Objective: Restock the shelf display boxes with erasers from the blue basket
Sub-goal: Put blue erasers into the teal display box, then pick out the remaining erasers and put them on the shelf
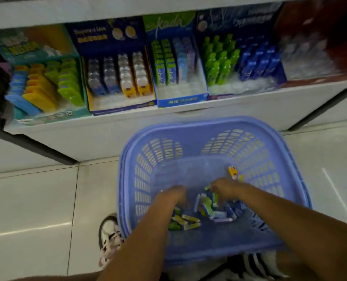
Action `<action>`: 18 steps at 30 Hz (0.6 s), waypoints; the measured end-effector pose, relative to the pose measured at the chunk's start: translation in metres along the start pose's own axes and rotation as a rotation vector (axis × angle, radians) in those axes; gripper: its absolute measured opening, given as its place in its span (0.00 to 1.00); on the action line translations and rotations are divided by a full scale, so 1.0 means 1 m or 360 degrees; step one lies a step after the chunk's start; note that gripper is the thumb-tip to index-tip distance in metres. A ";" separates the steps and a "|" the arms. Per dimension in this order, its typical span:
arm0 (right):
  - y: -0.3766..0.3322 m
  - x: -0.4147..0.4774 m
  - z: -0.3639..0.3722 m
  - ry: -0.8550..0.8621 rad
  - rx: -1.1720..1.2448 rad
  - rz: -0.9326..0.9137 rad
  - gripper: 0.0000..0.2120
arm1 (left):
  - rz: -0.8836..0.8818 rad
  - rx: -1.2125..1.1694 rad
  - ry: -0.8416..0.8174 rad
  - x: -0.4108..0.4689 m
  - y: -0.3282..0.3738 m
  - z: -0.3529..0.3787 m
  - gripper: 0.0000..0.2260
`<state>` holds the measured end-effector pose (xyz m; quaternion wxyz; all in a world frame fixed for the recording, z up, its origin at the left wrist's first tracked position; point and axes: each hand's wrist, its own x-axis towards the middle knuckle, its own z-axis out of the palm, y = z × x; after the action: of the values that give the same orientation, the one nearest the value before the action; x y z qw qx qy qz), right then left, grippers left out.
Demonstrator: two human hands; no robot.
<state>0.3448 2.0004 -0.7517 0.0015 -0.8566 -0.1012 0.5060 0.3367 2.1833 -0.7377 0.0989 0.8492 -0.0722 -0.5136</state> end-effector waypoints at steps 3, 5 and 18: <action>0.007 0.017 0.010 -0.0076 -0.0021 0.0172 0.20 | -0.0048 -0.0162 0.0024 0.015 0.012 0.005 0.16; 0.012 0.025 0.014 -0.0031 0.0209 0.0279 0.19 | -0.0055 -0.0273 0.0066 0.023 0.027 0.010 0.16; 0.011 0.037 0.015 0.0188 0.0770 0.0340 0.14 | -0.0034 -0.0586 0.0168 0.036 0.036 0.020 0.11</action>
<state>0.3510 1.9943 -0.7919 0.1588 -0.8652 0.1139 0.4618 0.3345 2.1384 -0.7687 0.2509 0.8432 0.0374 -0.4739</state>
